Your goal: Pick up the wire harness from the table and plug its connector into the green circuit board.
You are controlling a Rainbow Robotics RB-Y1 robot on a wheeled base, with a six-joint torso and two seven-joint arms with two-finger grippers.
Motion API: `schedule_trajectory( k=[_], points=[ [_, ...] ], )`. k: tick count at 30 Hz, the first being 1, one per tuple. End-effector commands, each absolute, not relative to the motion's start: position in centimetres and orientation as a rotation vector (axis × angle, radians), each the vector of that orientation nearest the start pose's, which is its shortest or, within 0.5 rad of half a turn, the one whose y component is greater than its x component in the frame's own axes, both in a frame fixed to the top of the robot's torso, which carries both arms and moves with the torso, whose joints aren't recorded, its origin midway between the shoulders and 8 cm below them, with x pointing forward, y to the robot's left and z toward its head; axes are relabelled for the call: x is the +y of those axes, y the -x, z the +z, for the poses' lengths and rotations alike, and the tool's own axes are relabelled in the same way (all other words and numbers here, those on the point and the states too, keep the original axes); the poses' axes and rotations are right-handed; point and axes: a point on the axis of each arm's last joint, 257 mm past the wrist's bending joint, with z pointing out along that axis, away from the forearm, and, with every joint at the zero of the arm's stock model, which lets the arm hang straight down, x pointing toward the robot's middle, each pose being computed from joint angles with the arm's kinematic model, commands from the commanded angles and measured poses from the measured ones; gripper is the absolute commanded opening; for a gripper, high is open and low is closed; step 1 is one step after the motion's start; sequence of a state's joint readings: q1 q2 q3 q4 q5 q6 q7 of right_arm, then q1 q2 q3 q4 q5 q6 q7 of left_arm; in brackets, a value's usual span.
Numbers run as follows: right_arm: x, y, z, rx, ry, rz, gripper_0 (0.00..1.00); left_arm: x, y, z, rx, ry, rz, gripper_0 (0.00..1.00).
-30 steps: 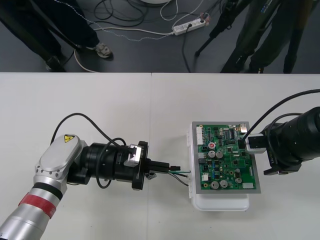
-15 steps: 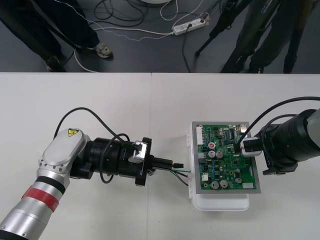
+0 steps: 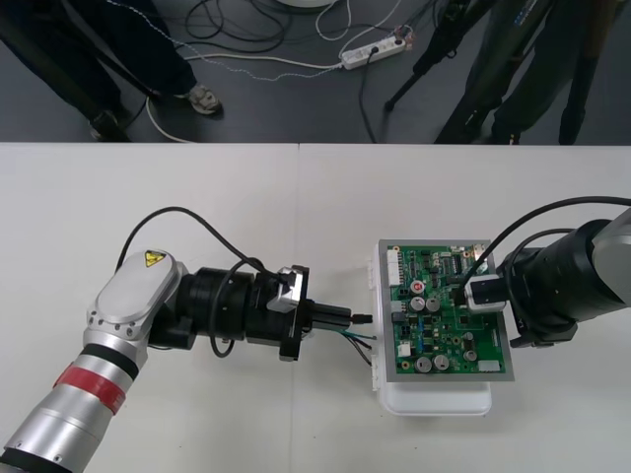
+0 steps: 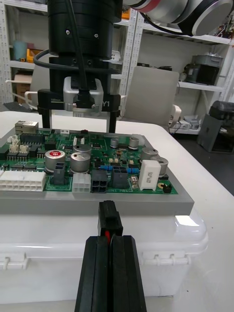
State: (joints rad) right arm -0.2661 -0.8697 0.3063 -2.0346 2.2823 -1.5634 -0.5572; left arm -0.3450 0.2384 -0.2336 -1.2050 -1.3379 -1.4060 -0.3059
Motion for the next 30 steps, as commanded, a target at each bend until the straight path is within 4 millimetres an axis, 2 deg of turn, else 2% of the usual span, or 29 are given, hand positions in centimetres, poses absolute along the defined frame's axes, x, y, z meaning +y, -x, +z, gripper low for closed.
schedule_trajectory(
  k=[1,21,30],
  points=[
    [-23.9,-38.8,-26.6,1.851,2.128,-0.24,1.0,-6.5,-35.2,-22.8,1.055,-1.437,-1.08,0.0],
    [-24.3,-39.2,-26.6,1.864,2.114,-0.27,1.0,-8.1,-35.3,-22.6,1.047,-1.442,-1.07,0.0],
    [-23.8,-38.9,-26.9,1.89,2.085,-0.244,1.0,-8.5,-35.2,-22.7,1.05,-1.444,-1.07,0.0]
  ],
)
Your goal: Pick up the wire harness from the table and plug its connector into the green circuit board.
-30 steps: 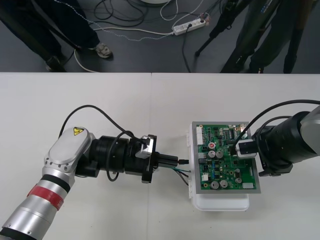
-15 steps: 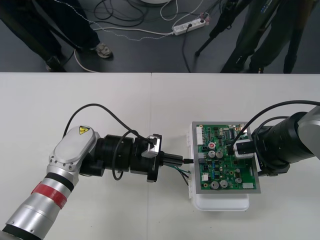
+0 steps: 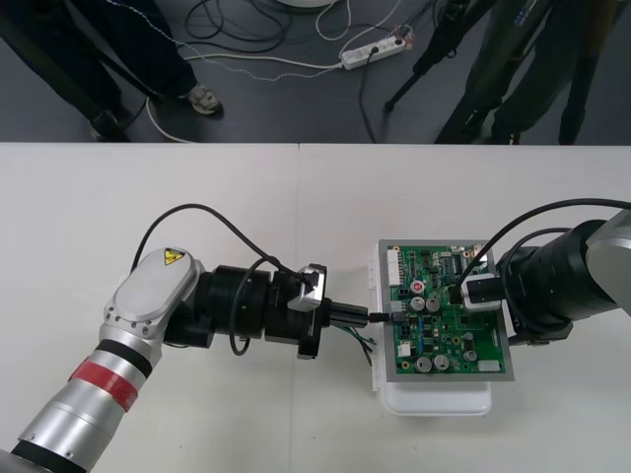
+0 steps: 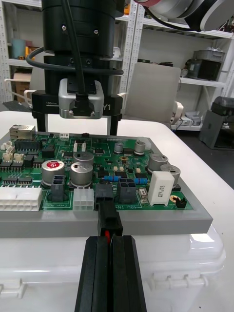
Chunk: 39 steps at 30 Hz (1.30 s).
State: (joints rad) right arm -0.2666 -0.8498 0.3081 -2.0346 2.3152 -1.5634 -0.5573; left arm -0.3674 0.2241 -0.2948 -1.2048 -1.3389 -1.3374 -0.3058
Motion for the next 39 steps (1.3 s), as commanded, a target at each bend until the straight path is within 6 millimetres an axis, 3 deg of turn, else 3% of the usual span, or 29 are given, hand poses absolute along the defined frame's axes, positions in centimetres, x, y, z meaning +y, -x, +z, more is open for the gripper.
schedule_trajectory(
  k=[1,39],
  points=[
    [-23.67,-38.86,-26.95,1.893,2.081,-0.238,1.0,-8.48,-35.28,-22.65,1.05,-1.443,-1.07,0.0],
    [-24.04,-38.57,-27.47,1.988,1.997,-0.225,1.0,-9.16,-35.35,-22.56,1.045,-1.437,-1.061,0.0]
  ],
)
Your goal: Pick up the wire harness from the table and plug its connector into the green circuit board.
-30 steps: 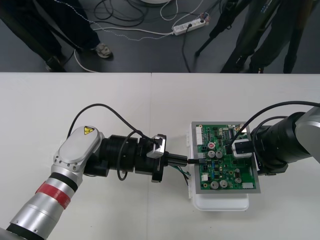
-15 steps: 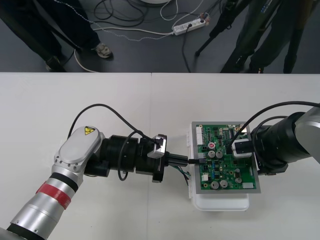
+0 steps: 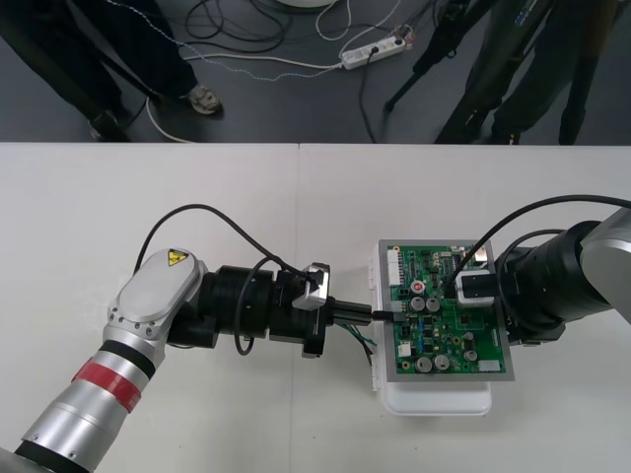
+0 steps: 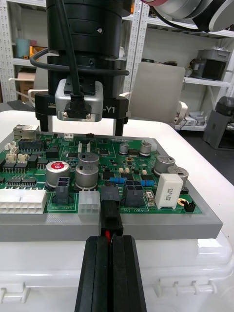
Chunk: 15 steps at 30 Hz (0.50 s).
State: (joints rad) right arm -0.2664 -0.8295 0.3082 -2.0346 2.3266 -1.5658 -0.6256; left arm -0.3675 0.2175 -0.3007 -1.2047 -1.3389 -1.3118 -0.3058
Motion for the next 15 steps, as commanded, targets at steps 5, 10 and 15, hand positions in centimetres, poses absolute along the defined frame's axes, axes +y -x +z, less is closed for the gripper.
schedule_trajectory(
  k=[5,10,15],
  points=[
    [-24.04,-38.57,-27.47,1.989,1.996,-0.224,1.0,-9.44,-35.37,-22.78,1.041,-1.454,-1.046,0.0],
    [-24.11,-38.62,-27.46,1.987,1.998,-0.229,1.0,-9.97,-35.11,-22.51,1.029,-1.454,-1.052,0.0],
    [-24.39,-38.79,-27.42,1.988,1.998,-0.247,1.0,-10.08,-34.96,-22.47,1.026,-1.455,-1.059,0.0]
  ],
)
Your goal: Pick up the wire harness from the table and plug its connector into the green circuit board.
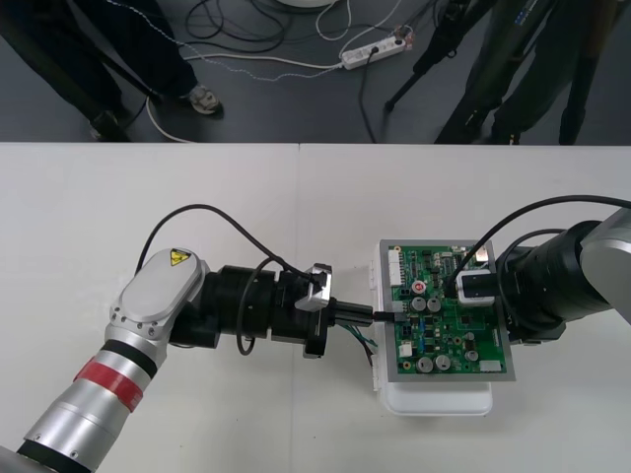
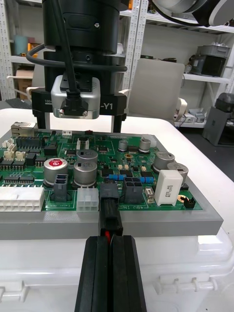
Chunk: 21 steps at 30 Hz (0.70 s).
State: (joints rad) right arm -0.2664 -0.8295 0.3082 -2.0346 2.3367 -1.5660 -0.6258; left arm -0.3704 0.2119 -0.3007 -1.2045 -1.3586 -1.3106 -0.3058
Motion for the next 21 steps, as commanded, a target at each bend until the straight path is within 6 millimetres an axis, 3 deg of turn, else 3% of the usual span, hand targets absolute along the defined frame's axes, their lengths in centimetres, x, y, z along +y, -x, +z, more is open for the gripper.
schedule_trajectory(
  k=[1,21],
  points=[
    [-24.4,-38.8,-27.4,1.988,1.999,-0.244,1.0,-10.1,-35.0,-22.4,1.026,-1.453,-1.059,0.0],
    [-24.5,-38.8,-27.3,1.992,1.994,-0.242,1.0,-9.5,-33.9,-22.1,1.011,-1.439,-1.117,0.0]
  ],
)
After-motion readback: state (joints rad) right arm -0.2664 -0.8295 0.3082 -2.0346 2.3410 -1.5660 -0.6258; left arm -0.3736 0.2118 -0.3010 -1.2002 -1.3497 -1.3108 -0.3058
